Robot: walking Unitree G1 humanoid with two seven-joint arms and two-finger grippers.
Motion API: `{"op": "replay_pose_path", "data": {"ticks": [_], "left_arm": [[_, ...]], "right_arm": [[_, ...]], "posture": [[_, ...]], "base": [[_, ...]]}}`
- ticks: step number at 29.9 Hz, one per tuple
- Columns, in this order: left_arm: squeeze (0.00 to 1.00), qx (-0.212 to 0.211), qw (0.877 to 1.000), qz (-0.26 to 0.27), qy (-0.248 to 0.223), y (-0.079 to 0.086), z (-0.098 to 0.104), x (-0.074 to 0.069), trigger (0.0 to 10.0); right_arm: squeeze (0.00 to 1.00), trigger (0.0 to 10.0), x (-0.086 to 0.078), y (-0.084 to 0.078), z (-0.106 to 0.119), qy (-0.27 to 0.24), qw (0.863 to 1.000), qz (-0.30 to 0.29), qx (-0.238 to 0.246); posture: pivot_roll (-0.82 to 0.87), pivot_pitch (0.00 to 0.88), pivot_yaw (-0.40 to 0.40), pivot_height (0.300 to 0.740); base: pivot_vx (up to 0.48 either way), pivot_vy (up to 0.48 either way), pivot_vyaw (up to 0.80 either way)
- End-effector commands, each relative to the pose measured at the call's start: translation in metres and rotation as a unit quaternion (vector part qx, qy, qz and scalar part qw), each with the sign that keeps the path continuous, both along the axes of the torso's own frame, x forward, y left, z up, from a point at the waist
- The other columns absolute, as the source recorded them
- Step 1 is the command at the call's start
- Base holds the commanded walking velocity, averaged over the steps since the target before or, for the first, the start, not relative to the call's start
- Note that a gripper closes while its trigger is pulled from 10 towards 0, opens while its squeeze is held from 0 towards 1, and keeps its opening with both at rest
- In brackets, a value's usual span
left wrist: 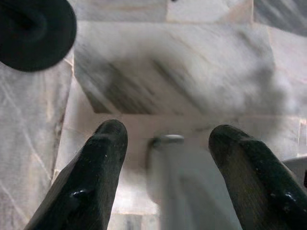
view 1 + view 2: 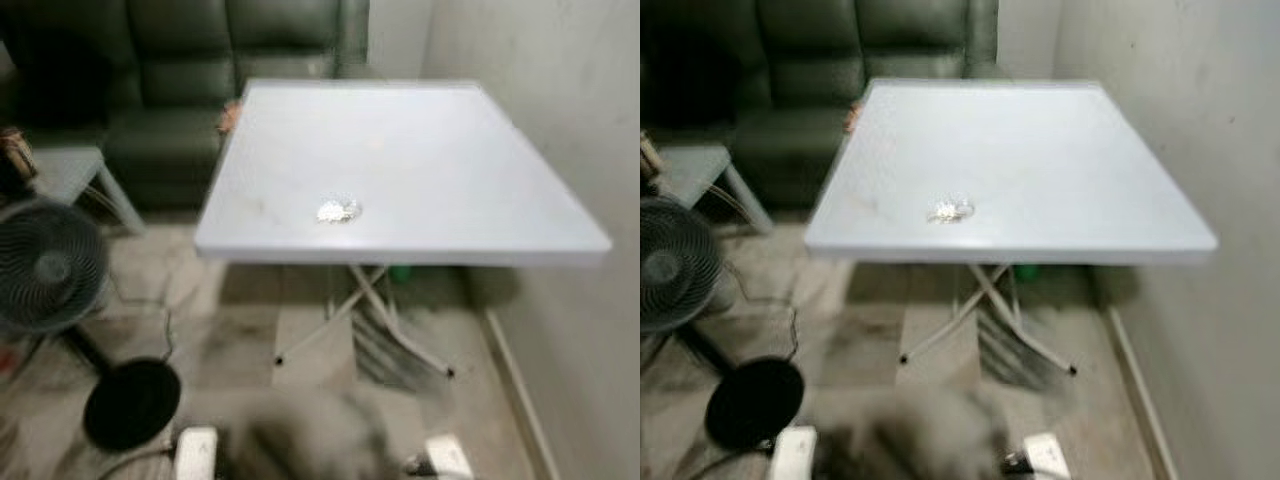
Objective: Hang keys on a hook
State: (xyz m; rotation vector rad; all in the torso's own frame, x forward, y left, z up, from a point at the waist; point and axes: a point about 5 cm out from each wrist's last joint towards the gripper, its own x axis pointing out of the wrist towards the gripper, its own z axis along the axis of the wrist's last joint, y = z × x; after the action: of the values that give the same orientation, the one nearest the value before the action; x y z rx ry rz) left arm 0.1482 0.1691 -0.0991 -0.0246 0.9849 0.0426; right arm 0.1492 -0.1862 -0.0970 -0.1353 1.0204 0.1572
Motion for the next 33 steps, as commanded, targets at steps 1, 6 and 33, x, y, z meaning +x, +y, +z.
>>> {"op": "replay_pose_path", "data": {"ticks": [1, 6, 33], "left_arm": [[0.00, 0.020, 1.000, 0.005, -0.002, 0.013, 0.001, 0.000, 10.0], [0.00, 0.021, 1.000, 0.003, -0.001, 0.014, 0.001, 0.001, 10.0], [0.00, 0.043, 0.994, 0.002, -0.096, 0.026, 0.018, 0.023, 10.0]], "right_arm": [[0.00, 10.0, 0.006, 0.011, 0.001, -0.008, 1.000, 0.005, 0.015], [0.00, 10.0, 0.006, 0.011, 0.001, -0.008, 1.000, 0.005, 0.015], [1.00, 10.0, 0.036, 0.011, 0.018, -0.088, 0.995, 0.047, 0.025]], "posture": [[-0.07, 0.000, -0.016, 0.740], [-0.07, 0.000, -0.016, 0.740], [-0.07, 0.000, -0.016, 0.740]], "base": [[0.000, 0.480, 0.00], [0.000, 0.470, 0.00], [0.000, 0.051, 0.00]]}}
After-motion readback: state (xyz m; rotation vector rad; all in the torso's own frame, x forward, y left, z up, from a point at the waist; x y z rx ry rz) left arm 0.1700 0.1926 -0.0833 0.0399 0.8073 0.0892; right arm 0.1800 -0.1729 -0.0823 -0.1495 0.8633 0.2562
